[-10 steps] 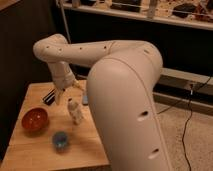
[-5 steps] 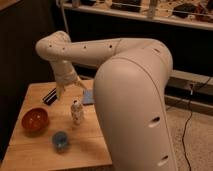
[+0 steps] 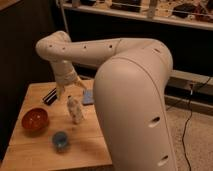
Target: Stand the bottle upright
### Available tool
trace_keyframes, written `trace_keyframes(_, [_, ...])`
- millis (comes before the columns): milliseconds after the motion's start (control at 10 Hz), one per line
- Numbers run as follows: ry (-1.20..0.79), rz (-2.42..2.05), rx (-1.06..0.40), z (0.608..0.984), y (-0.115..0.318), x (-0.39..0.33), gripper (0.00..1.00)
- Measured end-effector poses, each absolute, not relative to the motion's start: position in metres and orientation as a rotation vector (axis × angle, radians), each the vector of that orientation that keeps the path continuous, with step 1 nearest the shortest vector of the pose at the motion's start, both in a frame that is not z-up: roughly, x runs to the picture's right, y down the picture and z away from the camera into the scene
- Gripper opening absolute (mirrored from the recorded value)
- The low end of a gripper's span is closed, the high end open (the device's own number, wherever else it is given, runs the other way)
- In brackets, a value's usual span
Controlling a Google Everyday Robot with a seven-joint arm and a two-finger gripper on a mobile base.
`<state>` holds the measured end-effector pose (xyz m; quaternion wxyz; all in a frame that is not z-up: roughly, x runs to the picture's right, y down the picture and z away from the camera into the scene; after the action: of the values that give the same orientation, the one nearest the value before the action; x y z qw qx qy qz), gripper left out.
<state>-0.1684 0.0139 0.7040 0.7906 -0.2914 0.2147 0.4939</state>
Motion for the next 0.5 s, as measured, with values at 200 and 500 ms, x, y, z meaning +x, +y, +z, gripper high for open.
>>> trace_keyframes(200, [0.465,1.063,-0.628,0.7048,0.0148,-0.1681,0.78])
trace_keyframes(500, [0.465,1.063,-0.628,0.7047,0.0147,-0.168,0.78])
